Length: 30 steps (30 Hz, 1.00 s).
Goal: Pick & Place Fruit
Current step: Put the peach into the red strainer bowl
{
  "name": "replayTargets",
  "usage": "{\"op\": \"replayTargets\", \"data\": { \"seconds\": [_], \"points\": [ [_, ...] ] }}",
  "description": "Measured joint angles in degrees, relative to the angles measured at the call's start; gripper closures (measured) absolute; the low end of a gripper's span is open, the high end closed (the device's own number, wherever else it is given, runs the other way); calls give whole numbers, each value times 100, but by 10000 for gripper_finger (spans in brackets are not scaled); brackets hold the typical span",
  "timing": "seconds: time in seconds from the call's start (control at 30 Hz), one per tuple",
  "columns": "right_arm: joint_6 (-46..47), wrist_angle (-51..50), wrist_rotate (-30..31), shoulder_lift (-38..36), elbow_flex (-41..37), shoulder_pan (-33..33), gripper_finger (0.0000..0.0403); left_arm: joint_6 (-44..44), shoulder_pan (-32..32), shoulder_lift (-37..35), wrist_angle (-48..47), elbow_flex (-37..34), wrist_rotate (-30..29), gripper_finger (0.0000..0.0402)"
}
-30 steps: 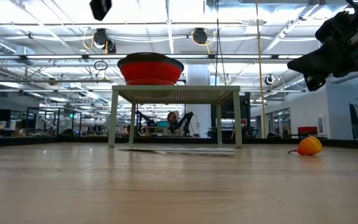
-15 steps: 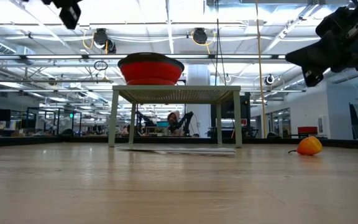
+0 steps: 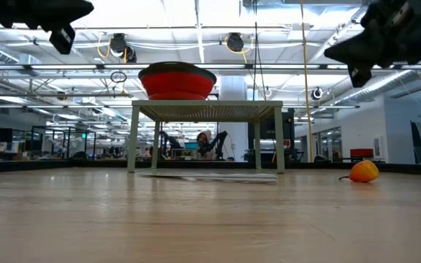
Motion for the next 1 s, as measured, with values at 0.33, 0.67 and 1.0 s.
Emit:
{"op": "replayTargets", "data": {
  "seconds": [0.33,0.67,1.0],
  "points": [
    [-34,-1667,-619,1511,1686,13,403,84,0,-570,-23,-497,-4,384],
    [-334,-2876,-1083,3117,3018,236,403,527,0,-628,-55,-544,-10,397],
    [-21,-4537,-1031,4481,4246,775,403,569,0,-628,-207,-544,-9,384]
  ]
}}
